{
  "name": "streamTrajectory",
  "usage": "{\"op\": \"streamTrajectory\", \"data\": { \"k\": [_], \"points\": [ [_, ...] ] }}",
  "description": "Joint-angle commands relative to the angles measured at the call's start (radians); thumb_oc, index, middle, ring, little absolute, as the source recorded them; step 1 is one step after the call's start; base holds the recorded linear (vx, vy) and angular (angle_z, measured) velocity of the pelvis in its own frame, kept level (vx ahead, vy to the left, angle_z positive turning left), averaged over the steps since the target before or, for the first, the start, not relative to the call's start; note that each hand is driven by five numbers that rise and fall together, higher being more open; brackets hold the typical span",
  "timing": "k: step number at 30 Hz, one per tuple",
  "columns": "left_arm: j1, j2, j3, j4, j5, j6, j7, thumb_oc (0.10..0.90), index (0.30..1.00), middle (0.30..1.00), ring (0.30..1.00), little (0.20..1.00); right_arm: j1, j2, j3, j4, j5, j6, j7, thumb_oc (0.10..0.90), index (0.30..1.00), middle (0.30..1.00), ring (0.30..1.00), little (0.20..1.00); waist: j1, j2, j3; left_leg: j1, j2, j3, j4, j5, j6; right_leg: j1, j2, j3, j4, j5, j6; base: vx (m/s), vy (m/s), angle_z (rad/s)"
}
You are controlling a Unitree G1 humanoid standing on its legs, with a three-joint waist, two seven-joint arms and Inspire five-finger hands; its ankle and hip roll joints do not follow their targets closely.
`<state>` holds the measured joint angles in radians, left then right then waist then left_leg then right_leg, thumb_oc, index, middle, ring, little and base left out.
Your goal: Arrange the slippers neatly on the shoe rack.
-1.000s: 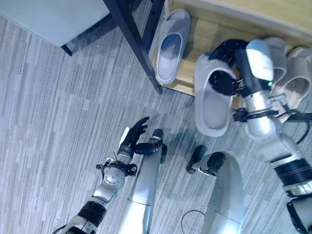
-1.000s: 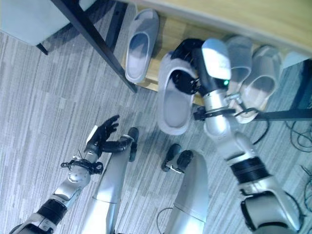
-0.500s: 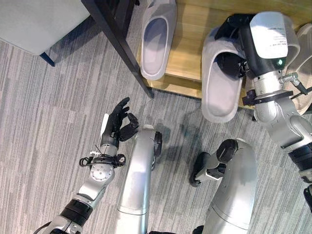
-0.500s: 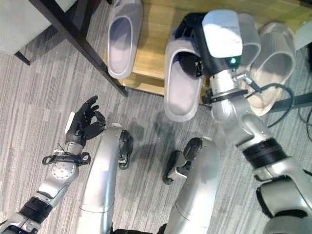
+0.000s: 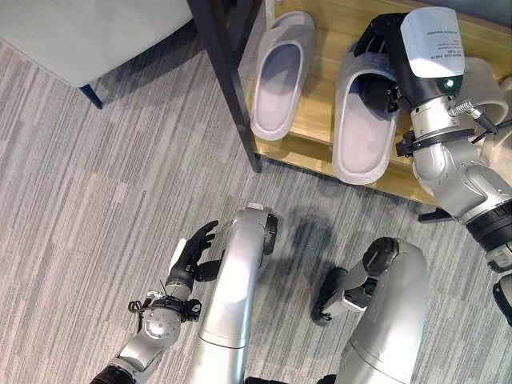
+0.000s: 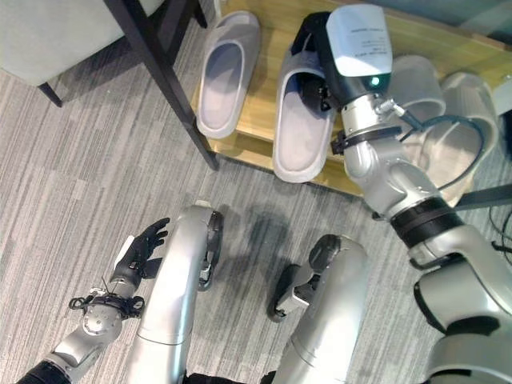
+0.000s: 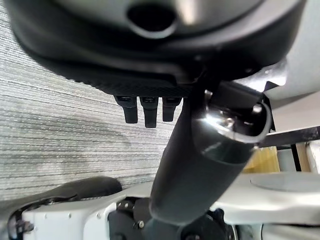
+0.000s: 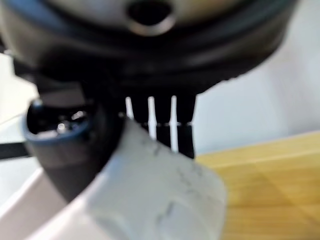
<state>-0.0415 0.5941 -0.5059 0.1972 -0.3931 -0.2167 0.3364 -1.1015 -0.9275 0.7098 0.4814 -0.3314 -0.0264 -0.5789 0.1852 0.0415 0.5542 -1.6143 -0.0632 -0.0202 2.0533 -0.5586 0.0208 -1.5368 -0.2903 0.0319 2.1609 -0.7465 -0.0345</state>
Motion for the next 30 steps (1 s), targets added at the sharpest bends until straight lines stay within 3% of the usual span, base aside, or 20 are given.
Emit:
{"op": "streamTrajectory", "data": {
  "k": [1, 7, 8, 9, 11, 16, 30],
  "points": [
    [0.003, 0.022, -0.035, -0.129, -0.01, -0.089, -0.011, 0.8, 0.9, 0.9, 0.9, 0.9, -0.209, -0.021, -0.013, -0.01, 0.018, -0.003, -0.107, 0.4, 0.3, 0.3, 0.3, 0.3, 0.054, 0.021, -0.034, 0.044, -0.02, -0.032, 0.021, -0.248, -0.016, 0.019, 0.005, -0.003, 0.034, -0.03, -0.083, 0.0, -0.033, 0.17],
    [0.011, 0.042, -0.039, -0.158, -0.023, -0.1, -0.022, 0.8, 0.9, 0.9, 0.9, 0.9, -0.246, -0.033, 0.026, 0.078, 0.025, 0.01, -0.104, 0.4, 0.3, 0.3, 0.3, 0.3, 0.086, 0.034, -0.034, 0.044, -0.045, -0.061, 0.011, -0.242, -0.032, 0.052, -0.023, -0.044, 0.021, -0.02, -0.08, 0.0, -0.057, 0.18],
    [0.011, 0.042, -0.04, -0.158, -0.023, -0.1, -0.022, 0.8, 0.9, 0.9, 0.9, 0.9, -0.247, -0.033, 0.028, 0.079, 0.025, 0.009, -0.104, 0.472, 0.408, 0.408, 0.408, 0.408, 0.086, 0.037, -0.034, 0.044, -0.046, -0.063, 0.012, -0.242, -0.032, 0.054, -0.024, -0.046, 0.021, -0.02, -0.08, -0.01, -0.037, 0.19],
    [0.009, 0.051, -0.042, -0.163, -0.02, -0.102, -0.023, 0.8, 0.9, 0.9, 0.9, 0.9, -0.256, -0.034, 0.034, 0.109, 0.029, 0.012, -0.101, 0.635, 0.653, 0.653, 0.653, 0.653, 0.096, 0.039, -0.034, 0.044, -0.048, -0.065, 0.013, -0.241, -0.037, 0.055, -0.031, -0.052, 0.022, -0.022, -0.081, -0.01, -0.034, 0.11],
    [0.006, 0.062, -0.058, -0.167, -0.018, -0.102, -0.023, 0.8, 0.9, 0.9, 0.9, 0.9, -0.277, -0.015, 0.06, 0.175, 0.037, 0.017, -0.104, 0.8, 0.9, 0.9, 0.9, 0.9, 0.109, 0.05, -0.034, 0.044, -0.057, -0.081, 0.021, -0.244, -0.043, 0.067, -0.036, -0.065, 0.024, -0.016, -0.078, -0.02, -0.013, 0.08],
    [-0.006, 0.073, -0.073, -0.168, -0.027, -0.105, -0.017, 0.8, 0.9, 0.9, 0.9, 0.9, -0.339, 0.012, 0.131, 0.253, 0.044, 0.018, -0.091, 0.8, 0.9, 0.9, 0.9, 0.9, 0.129, 0.075, -0.034, 0.044, -0.06, -0.104, 0.033, -0.249, -0.051, 0.077, -0.039, -0.087, 0.031, -0.017, -0.077, -0.01, 0.005, 0.05],
    [0.022, 0.075, -0.048, -0.164, -0.027, -0.093, -0.013, 0.8, 0.9, 0.9, 0.9, 0.9, -0.35, -0.001, 0.156, 0.12, 0.059, -0.009, -0.067, 0.8, 0.9, 0.9, 0.9, 0.9, 0.095, 0.045, -0.034, 0.044, -0.038, -0.091, 0.047, -0.251, -0.061, 0.044, -0.028, -0.059, 0.06, -0.012, -0.08, 0.0, 0.001, 0.0]
  ]
}}
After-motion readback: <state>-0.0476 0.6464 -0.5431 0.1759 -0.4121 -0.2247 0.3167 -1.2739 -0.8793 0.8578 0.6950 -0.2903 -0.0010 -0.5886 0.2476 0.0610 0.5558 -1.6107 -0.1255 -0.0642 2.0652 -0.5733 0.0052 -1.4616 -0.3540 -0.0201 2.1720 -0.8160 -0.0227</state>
